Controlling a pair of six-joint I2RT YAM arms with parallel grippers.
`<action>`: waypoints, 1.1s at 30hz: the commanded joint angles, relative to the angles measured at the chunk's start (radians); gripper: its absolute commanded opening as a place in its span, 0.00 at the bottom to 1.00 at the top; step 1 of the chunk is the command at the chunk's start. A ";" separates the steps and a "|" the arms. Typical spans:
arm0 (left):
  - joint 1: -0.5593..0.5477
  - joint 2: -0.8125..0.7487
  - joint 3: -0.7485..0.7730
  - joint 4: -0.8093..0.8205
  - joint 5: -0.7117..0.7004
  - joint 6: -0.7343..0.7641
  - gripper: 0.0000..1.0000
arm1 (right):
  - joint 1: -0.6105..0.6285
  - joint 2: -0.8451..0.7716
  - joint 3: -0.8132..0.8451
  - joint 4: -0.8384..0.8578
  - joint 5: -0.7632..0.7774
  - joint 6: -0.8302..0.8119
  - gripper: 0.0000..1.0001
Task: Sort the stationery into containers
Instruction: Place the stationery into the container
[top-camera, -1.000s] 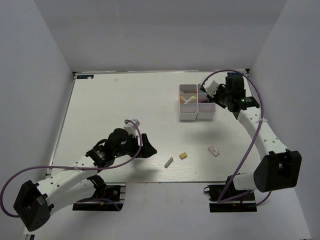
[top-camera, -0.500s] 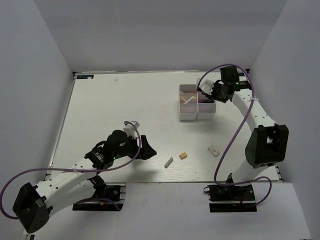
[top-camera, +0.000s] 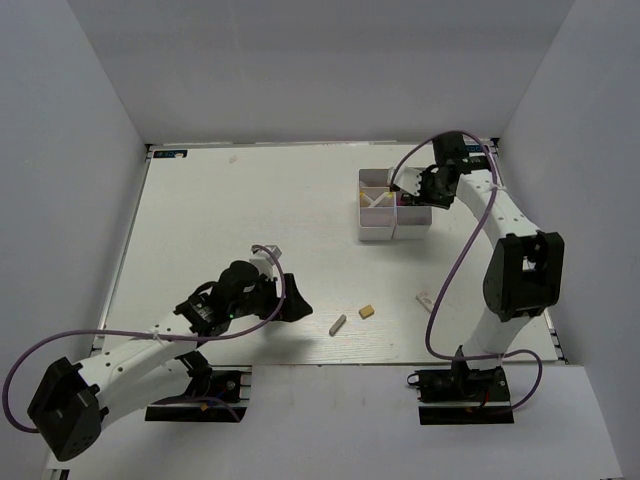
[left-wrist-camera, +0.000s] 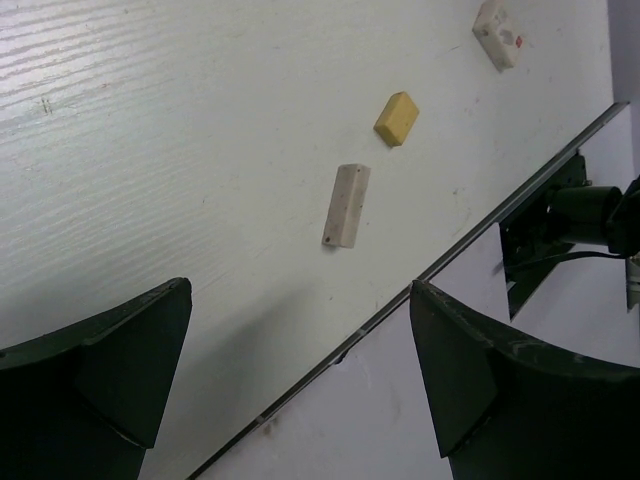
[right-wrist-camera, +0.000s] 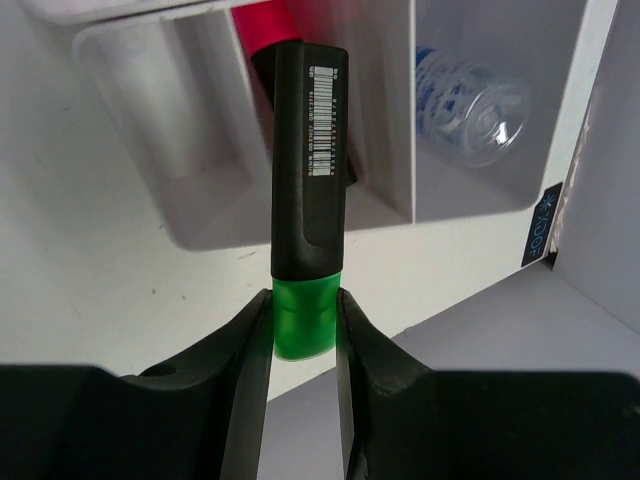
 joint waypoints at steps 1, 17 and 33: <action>-0.006 0.019 0.035 -0.006 0.016 0.034 1.00 | 0.007 0.039 0.085 -0.054 0.005 -0.107 0.00; -0.015 0.143 0.131 -0.006 0.055 0.120 1.00 | 0.023 0.105 0.208 -0.105 0.038 -0.090 0.47; -0.116 0.511 0.401 -0.069 0.085 0.272 0.88 | -0.027 -0.352 -0.139 0.056 -0.470 0.577 0.00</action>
